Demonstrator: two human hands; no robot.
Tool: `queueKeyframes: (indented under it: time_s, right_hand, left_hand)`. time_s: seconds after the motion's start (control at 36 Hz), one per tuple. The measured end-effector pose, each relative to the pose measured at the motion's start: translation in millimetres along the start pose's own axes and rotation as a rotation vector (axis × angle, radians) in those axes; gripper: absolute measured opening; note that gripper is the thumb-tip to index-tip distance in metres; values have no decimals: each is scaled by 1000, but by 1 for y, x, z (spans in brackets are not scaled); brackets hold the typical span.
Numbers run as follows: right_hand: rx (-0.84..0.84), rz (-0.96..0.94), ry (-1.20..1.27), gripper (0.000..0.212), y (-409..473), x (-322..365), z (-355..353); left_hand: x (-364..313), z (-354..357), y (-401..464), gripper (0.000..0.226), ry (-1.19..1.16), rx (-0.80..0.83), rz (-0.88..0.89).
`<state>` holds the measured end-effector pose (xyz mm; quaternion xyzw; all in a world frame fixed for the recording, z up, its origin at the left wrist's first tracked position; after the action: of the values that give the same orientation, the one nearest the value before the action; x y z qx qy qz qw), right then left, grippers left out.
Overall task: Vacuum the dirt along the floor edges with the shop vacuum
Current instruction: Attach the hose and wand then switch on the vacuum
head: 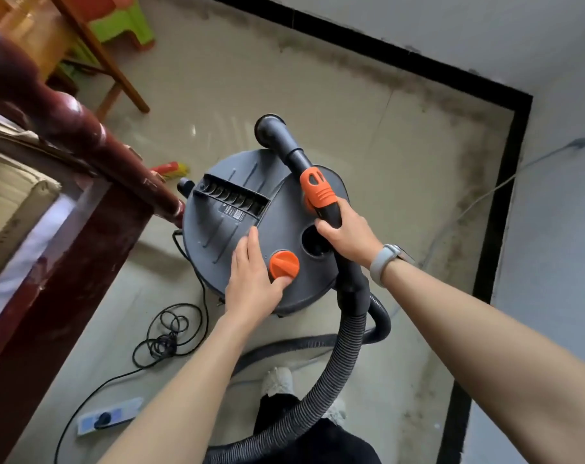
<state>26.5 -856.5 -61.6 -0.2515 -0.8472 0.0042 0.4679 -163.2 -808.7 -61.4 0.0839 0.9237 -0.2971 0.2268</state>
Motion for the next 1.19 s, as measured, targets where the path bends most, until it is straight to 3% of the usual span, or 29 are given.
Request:
queueKeyframes:
  time_s: [0.08,0.25,0.33,0.44,0.61,0.83,1.0,1.11,1.19]
  right_hand:
    - [24,2,39,44,9,2,-7]
    - [-90,104,235,22,16,-11,-37]
    - [-39,127,245,22,21,-22,-61]
    - [131,50,103,22,39,-27,-92]
    - [292,-208,-206,26,88,3,-162]
    - [231,-555,-852,17,146,47,-221]
    - [311,-634,-847,24,140,49,-184]
    - [348,-597,-755,24,121,37,-152]
    - [296,-513,-666,24,117,30,-145]
  left_hand:
    - [-1,-1,6,103,-14,4,-48]
    - [-2,-3,7,104,1,5,-147]
    - [-8,-3,3,103,9,-22,-218]
    - [-14,0,2,103,21,-69,-372]
    - [-34,17,-11,100,3,-116,-641]
    - [-98,12,-3,58,-76,-273,-546]
    - [-106,6,17,22,-328,-331,-599]
    - [-107,15,36,29,-294,-326,-681]
    - [-114,19,48,38,-136,-312,-713]
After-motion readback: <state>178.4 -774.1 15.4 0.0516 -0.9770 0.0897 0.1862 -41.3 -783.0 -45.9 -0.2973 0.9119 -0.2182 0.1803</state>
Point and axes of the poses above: each hand's wrist, its own y-axis towards the middle knuckle, its own z-axis out of the palm, x = y × z, the point moved 8 cm from there along y, towards the middle knuckle, and after that the axes turned 14 degrees about -z, right-handed, at the moved point
